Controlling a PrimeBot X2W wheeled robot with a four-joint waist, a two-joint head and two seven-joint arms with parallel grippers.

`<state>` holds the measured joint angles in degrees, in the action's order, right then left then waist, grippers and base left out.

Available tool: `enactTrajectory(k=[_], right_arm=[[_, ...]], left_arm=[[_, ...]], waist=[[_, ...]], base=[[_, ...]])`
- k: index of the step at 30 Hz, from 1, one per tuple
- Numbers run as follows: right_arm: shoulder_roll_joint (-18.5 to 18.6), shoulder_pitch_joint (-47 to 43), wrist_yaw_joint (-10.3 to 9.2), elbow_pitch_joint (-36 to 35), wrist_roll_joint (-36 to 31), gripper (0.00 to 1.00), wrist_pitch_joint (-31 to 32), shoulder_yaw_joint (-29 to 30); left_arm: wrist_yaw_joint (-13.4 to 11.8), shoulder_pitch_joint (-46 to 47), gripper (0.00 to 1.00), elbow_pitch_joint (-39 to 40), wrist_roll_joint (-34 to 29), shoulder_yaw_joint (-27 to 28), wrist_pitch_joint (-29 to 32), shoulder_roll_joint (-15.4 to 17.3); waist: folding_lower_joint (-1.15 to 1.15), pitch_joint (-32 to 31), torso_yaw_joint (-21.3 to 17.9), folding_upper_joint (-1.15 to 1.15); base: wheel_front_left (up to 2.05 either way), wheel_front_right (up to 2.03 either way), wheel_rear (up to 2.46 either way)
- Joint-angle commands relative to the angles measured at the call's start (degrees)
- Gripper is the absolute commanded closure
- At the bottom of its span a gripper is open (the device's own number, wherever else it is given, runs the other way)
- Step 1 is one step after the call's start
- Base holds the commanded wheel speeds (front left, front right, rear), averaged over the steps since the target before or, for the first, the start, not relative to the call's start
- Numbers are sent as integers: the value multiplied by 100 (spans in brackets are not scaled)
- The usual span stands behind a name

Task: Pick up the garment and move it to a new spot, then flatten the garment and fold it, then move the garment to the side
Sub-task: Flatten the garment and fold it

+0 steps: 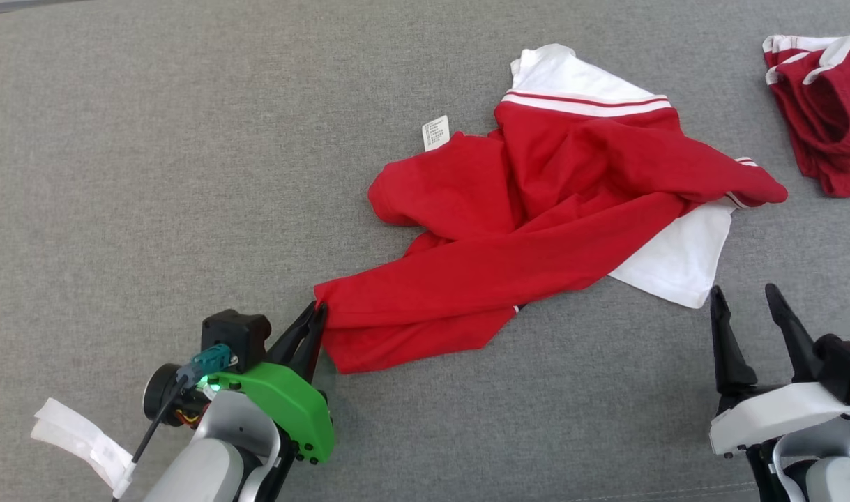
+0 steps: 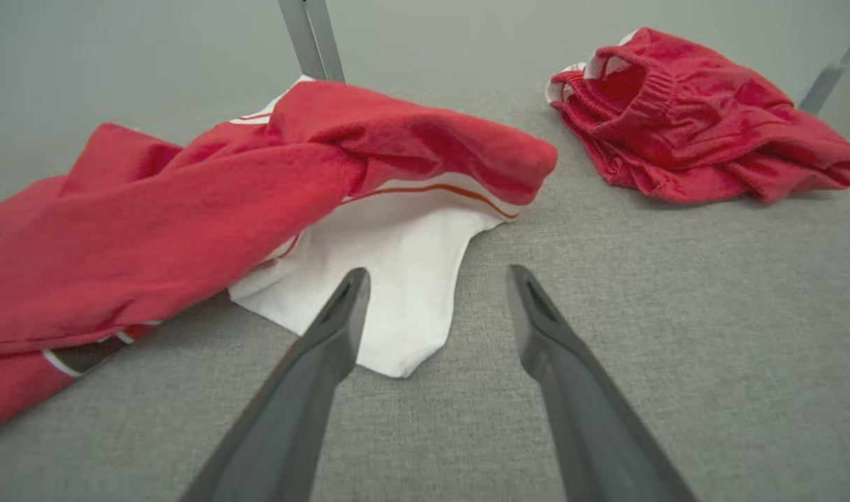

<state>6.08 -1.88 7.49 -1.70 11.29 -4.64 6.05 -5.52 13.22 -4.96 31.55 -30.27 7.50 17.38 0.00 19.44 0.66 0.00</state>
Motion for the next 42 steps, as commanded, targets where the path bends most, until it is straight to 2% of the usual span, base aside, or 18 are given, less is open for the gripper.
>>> enactTrajectory(k=[1, 7, 8, 9, 10, 12, 15, 21, 27, 32, 37, 42], right_arm=[[51, 156, 0, 276, 100, 0, -63, -63], [128, 761, 0, 1639, 315, 0, -280, -336], [139, 827, 0, 1838, 329, 4, -251, -378], [150, 886, 0, 2050, 369, 66, -242, -449], [136, 921, 0, 2206, 434, 100, -222, -535], [179, 954, 0, 2280, 489, 100, -363, -600], [339, 943, -2, 1926, 525, 100, -720, -432], [482, 770, -1, 327, 267, 100, -924, 92], [757, 1106, -1, -1531, -113, 100, -488, 596], [1395, 1850, -2, -2594, -184, 100, 134, 1052], [1992, 2631, -2, -3013, 65, 100, 655, 1191], [2407, 3324, -2, -2912, 371, 100, 1032, 1067]], left_arm=[[19, 103, 100, -2, -40, 18, -59, 46], [-65, 142, 100, 106, -135, 111, -312, 88], [-74, 138, 100, 129, -135, 129, -361, 85], [-95, 135, 100, 164, -153, 146, -433, 81], [-116, 135, 100, 226, -178, 180, -518, 80], [-164, 123, 100, 327, -208, 242, -692, 102], [-278, 124, 100, 565, -285, 419, -1008, 150], [-578, 244, 100, 1458, -577, 833, -1463, 430], [-797, 691, 100, 2440, -997, 1253, -1572, 818], [-849, 1380, 100, 3180, -1307, 1495, -1394, 1085], [-806, 2099, 100, 3628, -1446, 1660, -1123, 1252], [-696, 2658, 100, 3594, -1342, 1666, -930, 1257]], waist=[[0, 57, 42, 0], [0, 169, 120, 0], [0, 167, 136, 0], [0, 156, 161, 0], [0, 146, 177, 0], [0, 114, 189, 0], [0, 8, 177, 0], [0, -294, 40, 0], [0, -644, -70, 0], [0, -935, -96, 0], [0, -1121, -102, 0], [0, -1108, -77, 0]], base=[[0, 0, 0], [0, 0, 0], [0, 0, 0], [0, 0, 0], [0, 0, 0], [0, 0, 0], [0, 0, 0], [0, 0, 0], [0, 0, 0], [0, 0, 0], [0, 0, 0], [0, 0, 0]])
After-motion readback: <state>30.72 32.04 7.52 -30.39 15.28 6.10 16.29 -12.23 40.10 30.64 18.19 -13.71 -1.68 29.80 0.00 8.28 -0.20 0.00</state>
